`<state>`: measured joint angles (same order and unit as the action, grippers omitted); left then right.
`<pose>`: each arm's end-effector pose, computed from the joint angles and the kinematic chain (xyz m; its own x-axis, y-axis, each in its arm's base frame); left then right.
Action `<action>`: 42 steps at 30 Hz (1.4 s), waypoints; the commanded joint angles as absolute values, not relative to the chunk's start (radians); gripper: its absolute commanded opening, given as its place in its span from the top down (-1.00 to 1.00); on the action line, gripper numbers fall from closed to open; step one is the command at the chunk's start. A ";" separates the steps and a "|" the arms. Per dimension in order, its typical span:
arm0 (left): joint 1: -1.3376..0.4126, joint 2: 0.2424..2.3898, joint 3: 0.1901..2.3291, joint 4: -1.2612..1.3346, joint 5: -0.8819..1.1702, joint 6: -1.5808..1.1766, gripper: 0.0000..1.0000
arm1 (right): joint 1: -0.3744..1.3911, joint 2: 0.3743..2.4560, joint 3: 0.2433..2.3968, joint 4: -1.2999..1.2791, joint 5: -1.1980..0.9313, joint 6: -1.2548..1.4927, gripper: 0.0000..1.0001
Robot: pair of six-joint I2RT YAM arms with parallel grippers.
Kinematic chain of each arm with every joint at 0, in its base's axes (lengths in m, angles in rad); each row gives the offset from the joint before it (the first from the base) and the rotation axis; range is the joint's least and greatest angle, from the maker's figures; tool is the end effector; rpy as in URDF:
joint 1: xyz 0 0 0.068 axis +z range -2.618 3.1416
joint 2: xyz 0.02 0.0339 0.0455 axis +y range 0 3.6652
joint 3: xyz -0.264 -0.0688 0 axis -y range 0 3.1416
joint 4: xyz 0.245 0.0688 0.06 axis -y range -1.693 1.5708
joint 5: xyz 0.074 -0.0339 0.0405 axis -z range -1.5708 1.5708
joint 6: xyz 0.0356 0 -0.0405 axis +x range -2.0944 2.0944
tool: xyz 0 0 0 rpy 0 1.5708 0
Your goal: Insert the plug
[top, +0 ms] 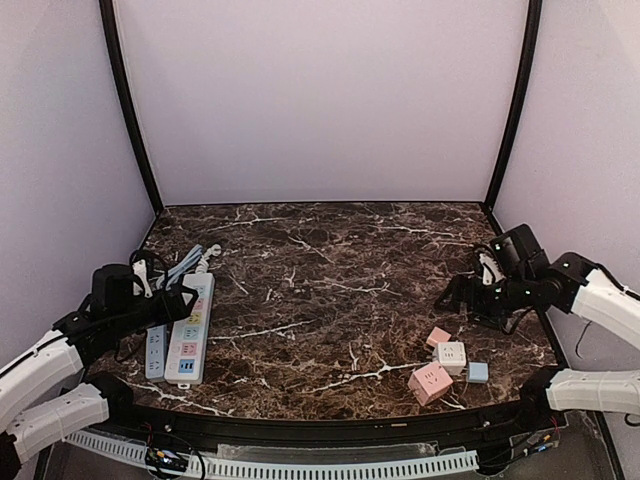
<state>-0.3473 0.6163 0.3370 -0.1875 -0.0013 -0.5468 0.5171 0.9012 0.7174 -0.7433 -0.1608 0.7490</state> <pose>0.1453 -0.0525 0.2069 -0.5379 -0.3583 -0.7631 0.0698 0.8832 -0.4638 0.1480 0.0907 0.2474 -0.8984 0.2623 -0.3523 0.0549 0.8629 0.5024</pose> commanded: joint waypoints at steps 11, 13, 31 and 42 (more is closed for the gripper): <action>-0.464 0.916 0.422 -0.216 -0.303 -0.589 -0.97 | 0.688 0.979 0.681 -0.780 -0.078 0.813 -0.97; -0.465 0.967 0.438 -0.215 -0.313 -0.591 -0.97 | 0.714 0.997 0.684 -0.779 -0.067 0.817 -0.97; -0.471 1.312 0.581 -0.248 -0.331 -0.598 -0.97 | 0.853 1.090 0.716 -0.788 -0.004 0.831 -0.97; -0.471 1.417 0.604 -0.217 -0.312 -0.587 -0.54 | 0.907 1.093 0.799 -0.939 0.227 0.868 -0.97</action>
<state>-0.4660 1.4010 0.5903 -0.2153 -0.3202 -0.5858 0.8978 1.1271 0.7635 -0.8654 0.1181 0.8326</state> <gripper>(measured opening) 0.847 0.986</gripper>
